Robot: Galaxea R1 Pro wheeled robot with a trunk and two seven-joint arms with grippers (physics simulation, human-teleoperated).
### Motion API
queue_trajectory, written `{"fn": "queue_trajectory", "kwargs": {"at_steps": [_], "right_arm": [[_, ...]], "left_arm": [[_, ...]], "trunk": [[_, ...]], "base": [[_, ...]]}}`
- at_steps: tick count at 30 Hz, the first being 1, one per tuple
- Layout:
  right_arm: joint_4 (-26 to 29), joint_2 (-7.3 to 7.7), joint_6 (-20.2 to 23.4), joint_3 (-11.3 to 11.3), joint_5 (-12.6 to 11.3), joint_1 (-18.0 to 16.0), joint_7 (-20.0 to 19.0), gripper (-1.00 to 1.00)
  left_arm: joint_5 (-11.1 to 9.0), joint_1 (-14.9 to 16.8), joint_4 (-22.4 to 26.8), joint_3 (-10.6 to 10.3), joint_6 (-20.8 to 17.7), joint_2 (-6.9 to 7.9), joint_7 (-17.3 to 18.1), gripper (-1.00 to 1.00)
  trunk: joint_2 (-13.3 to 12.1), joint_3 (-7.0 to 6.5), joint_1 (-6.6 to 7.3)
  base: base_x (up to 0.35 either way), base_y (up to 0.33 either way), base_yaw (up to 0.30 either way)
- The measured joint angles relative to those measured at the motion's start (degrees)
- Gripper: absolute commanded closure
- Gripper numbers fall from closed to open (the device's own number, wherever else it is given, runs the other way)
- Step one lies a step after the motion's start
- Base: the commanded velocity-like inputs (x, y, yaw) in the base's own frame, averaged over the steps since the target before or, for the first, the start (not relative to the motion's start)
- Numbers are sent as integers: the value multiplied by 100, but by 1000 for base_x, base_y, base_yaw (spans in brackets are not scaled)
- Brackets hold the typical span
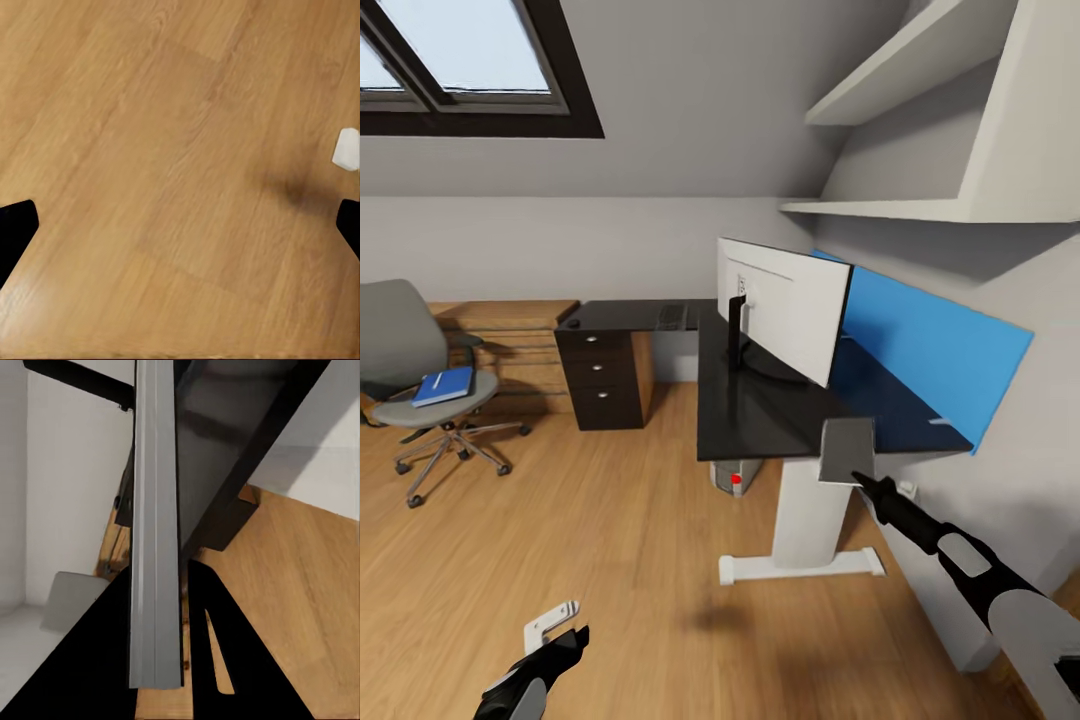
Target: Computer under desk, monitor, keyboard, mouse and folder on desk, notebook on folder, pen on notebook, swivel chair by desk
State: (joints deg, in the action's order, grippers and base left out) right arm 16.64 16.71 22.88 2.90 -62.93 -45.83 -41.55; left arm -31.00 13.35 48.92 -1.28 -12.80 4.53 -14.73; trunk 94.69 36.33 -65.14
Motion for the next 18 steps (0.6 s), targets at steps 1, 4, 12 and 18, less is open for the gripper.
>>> {"fn": "queue_trajectory", "kwargs": {"at_steps": [1,4,12,18], "right_arm": [[1,-20,-3,-17,-9,-1,-7,100],[5,-119,-18,1,8,0,-28,100],[13,-412,-39,237,170,-1,-110,100],[117,-676,-316,563,373,-2,-129,100]], "left_arm": [[0,0,0,0,0,0,0,-100],[0,0,0,0,0,0,4,-100],[-7,-2,-7,-69,-14,-68,-4,-100],[6,-3,-90,-213,-5,-127,3,-100]], "trunk": [[-40,-18,22],[-122,-54,68],[-121,-54,70],[-121,-54,70]], "base": [[-336,0,0],[-235,0,0],[-47,0,151],[-4,6,262]]}}
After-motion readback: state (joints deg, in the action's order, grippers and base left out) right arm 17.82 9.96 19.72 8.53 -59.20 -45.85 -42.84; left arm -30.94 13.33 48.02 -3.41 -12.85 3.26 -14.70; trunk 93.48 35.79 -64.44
